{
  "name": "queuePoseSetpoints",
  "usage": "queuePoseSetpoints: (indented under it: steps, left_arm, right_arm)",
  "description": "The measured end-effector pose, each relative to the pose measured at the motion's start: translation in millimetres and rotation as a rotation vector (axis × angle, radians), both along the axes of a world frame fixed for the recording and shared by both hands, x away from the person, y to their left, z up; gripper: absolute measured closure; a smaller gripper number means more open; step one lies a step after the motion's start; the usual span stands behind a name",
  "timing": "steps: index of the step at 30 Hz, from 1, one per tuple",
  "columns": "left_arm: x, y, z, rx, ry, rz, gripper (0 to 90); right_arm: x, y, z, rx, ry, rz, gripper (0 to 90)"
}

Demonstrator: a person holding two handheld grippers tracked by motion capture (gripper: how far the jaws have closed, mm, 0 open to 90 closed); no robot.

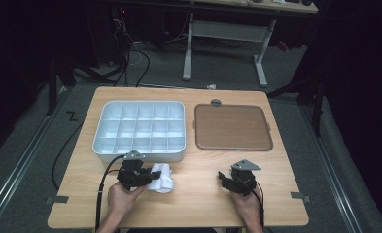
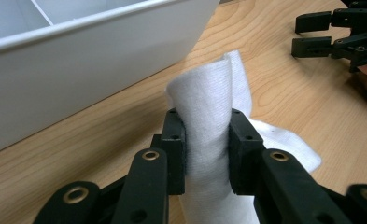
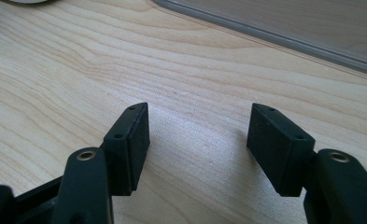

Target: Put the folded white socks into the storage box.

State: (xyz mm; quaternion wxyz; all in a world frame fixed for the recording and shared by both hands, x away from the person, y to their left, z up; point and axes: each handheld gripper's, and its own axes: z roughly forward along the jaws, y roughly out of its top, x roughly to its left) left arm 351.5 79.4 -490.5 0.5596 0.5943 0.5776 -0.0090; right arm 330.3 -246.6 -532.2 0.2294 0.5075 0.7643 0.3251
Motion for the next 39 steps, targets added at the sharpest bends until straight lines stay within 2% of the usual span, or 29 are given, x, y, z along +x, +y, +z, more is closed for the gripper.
queuePoseSetpoints:
  steps: [15, 19, 27, 32, 39]
  left_arm:
    - [-2.3, 7.9, 14.7, -0.033, -0.025, -0.003, 72.5]
    - [-1.9, 12.1, 19.2, -0.064, -0.028, 0.005, 72.5]
    - [-5.1, 17.3, 21.2, -0.072, -0.041, -0.007, 72.6]
    - [-3.1, 20.6, 22.1, -0.075, -0.027, -0.002, 72.8]
    - [-1.9, 21.8, 26.6, -0.073, -0.035, -0.007, 73.1]
  right_arm:
    - [-0.1, 0.0, 0.0, -0.001, 0.001, 0.0, 39.3]
    - [0.0, 0.0, 0.0, -0.001, 0.001, 0.002, 39.0]
    - [-0.2, 0.3, 0.0, 0.0, 0.002, 0.001, 38.5]
    - [-0.2, 0.4, -0.1, 0.0, 0.002, 0.003, 38.0]
    - [-0.2, 0.5, -0.1, 0.0, 0.003, 0.005, 37.6]
